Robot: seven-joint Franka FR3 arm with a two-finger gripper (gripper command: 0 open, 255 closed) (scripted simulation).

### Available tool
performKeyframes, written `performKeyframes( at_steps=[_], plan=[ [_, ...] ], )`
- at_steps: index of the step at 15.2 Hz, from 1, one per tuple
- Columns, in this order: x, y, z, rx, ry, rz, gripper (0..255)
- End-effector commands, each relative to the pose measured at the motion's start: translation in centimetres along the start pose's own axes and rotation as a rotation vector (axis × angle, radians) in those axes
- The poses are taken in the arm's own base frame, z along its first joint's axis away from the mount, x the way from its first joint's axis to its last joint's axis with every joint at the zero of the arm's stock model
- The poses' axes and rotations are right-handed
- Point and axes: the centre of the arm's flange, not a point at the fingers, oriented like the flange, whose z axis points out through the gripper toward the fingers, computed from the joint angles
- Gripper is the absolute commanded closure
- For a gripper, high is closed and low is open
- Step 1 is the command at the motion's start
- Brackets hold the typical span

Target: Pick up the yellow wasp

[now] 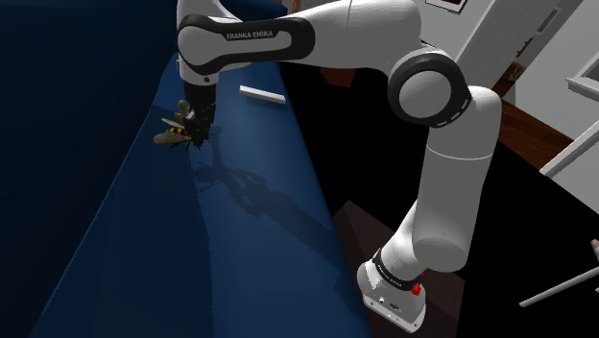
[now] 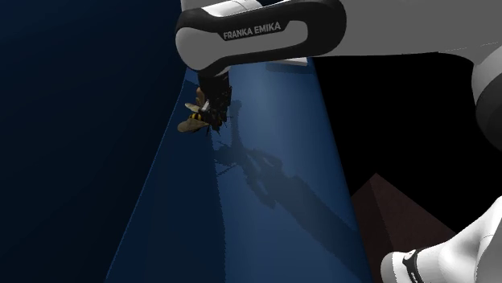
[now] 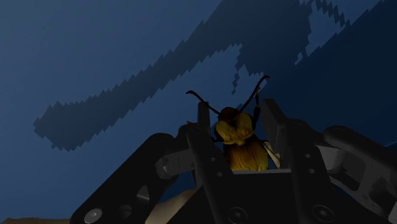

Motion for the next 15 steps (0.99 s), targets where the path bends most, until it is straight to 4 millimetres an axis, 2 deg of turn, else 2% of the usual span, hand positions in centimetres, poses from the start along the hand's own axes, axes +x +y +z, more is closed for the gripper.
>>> performKeyframes(
  at_steps=[1,15],
  plan=[
    [0.0,0.0,-0.3,0.0,-0.003,0.001,255],
    [-0.3,-0.9,-7.7,0.0,-0.003,0.001,255]
  ],
)
